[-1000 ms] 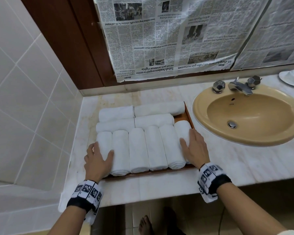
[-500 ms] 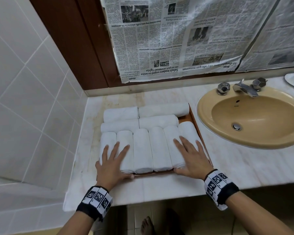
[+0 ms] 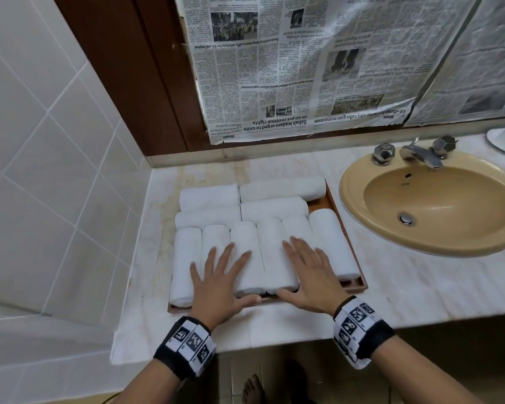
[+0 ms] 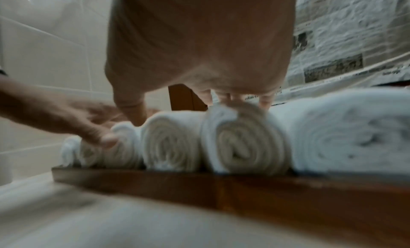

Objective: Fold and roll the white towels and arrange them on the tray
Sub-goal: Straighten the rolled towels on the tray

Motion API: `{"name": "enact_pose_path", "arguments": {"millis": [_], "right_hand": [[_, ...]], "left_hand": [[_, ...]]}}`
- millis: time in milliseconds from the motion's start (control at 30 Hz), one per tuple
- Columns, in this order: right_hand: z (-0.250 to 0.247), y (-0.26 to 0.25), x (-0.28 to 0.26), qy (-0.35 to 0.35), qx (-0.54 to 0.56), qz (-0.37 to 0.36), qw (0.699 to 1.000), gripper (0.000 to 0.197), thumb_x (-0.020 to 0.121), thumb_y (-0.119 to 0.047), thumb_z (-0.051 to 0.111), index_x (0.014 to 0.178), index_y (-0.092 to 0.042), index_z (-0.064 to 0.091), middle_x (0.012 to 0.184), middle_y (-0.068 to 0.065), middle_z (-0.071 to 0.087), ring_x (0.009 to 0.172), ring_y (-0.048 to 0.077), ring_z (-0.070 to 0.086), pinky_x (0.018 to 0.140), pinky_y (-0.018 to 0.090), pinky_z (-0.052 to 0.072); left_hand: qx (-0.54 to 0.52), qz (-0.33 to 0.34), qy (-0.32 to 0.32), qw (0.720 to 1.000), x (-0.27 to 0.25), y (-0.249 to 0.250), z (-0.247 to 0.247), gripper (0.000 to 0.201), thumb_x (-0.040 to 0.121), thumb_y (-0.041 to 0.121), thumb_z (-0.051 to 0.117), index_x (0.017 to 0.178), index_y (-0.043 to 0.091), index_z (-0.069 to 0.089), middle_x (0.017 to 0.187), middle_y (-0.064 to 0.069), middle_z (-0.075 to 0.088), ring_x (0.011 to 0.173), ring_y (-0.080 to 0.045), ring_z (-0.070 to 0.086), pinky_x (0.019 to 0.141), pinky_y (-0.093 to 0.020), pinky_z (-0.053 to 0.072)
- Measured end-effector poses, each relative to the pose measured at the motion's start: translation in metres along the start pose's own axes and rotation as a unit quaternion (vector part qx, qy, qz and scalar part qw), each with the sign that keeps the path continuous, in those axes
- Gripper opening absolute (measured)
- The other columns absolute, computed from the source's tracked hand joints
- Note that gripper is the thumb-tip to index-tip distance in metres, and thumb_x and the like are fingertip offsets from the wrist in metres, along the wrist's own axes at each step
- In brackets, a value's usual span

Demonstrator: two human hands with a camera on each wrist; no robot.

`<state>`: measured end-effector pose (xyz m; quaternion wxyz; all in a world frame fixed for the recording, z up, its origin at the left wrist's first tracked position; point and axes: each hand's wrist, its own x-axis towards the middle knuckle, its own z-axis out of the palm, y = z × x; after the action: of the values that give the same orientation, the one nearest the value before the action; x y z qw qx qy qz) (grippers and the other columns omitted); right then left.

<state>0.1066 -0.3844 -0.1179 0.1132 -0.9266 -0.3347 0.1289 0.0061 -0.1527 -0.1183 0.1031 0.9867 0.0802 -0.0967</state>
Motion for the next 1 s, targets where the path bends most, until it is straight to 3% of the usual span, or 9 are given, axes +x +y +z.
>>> {"name": "enact_pose_path", "arguments": {"millis": [133,233,333,433,533,733,867,1000], "right_hand": [[0.015,-0.009,0.005,0.006,-0.043,0.018,0.999,0.105,0.079,-0.079,0.035,0.157,-0.022,-0.006,0.166,0.000,-0.009,0.150,0.016,-0.018,0.120,0.049,-0.006],[-0.003,-0.003,0.007,0.000,0.033,0.015,0.999,0.104,0.079,-0.078,0.042,0.158,-0.023,0.001,0.165,-0.006,-0.003,0.151,0.012,-0.009,0.122,0.044,0.000],[-0.033,0.018,0.026,0.066,0.114,0.038,0.991,0.087,0.089,-0.063,0.050,0.156,-0.021,0.015,0.163,-0.002,0.014,0.150,0.016,0.014,0.120,0.038,0.016],[-0.058,0.059,0.059,0.105,0.127,0.060,0.985,0.077,0.092,-0.051,0.054,0.154,-0.019,0.022,0.160,0.002,0.024,0.146,0.023,0.026,0.115,0.042,0.030],[-0.078,0.103,0.100,0.105,0.122,0.074,0.984,0.072,0.093,-0.033,0.062,0.152,-0.012,0.028,0.159,0.008,0.026,0.145,0.026,0.028,0.116,0.041,0.031],[-0.087,0.159,0.159,0.051,0.118,0.073,0.989,0.069,0.094,-0.038,0.062,0.152,-0.017,0.030,0.158,0.002,0.025,0.139,0.029,0.032,0.113,0.037,0.030],[-0.081,0.175,0.181,0.023,0.160,0.049,0.986,0.075,0.091,-0.048,0.063,0.153,-0.021,0.029,0.158,-0.002,0.025,0.140,0.021,0.032,0.115,0.033,0.027],[-0.080,0.182,0.197,0.000,0.185,0.053,0.981,0.070,0.092,-0.048,0.062,0.149,-0.018,0.035,0.150,0.002,0.035,0.135,0.022,0.039,0.109,0.031,0.030]], "left_hand": [[0.007,0.005,-0.037,0.999,0.006,0.004,0.001,0.091,0.081,0.081,0.045,0.149,0.056,-0.011,0.164,0.014,-0.020,0.150,-0.028,-0.022,0.115,-0.069,0.005],[-0.035,0.011,-0.041,0.998,0.011,0.004,-0.009,0.090,0.080,0.084,0.043,0.150,0.056,-0.006,0.162,0.019,-0.021,0.150,-0.020,-0.020,0.115,-0.066,0.002],[-0.095,0.019,0.006,0.995,0.036,0.002,-0.029,0.083,0.084,0.079,0.042,0.154,0.048,0.010,0.165,0.017,-0.004,0.152,-0.016,-0.001,0.119,-0.059,0.013],[-0.127,0.026,0.063,0.990,0.086,0.000,-0.049,0.075,0.092,0.063,0.052,0.155,0.032,0.026,0.162,0.005,0.022,0.147,-0.021,0.023,0.116,-0.048,0.030],[-0.125,0.031,0.078,0.988,0.145,0.001,-0.062,0.071,0.094,0.050,0.058,0.154,0.025,0.031,0.158,0.000,0.033,0.142,-0.025,0.034,0.112,-0.047,0.036],[-0.056,0.001,0.021,0.998,0.235,0.009,-0.070,0.067,0.093,0.047,0.058,0.152,0.028,0.032,0.156,-0.001,0.035,0.139,-0.025,0.038,0.110,-0.045,0.036],[0.029,-0.039,-0.044,0.998,0.262,0.010,-0.069,0.068,0.092,0.058,0.053,0.150,0.034,0.030,0.155,0.002,0.038,0.141,-0.023,0.035,0.113,-0.049,0.028],[0.048,-0.046,-0.100,0.993,0.278,0.010,-0.074,0.072,0.084,0.071,0.054,0.146,0.037,0.038,0.143,0.005,0.049,0.134,-0.022,0.043,0.110,-0.051,0.029]]}}
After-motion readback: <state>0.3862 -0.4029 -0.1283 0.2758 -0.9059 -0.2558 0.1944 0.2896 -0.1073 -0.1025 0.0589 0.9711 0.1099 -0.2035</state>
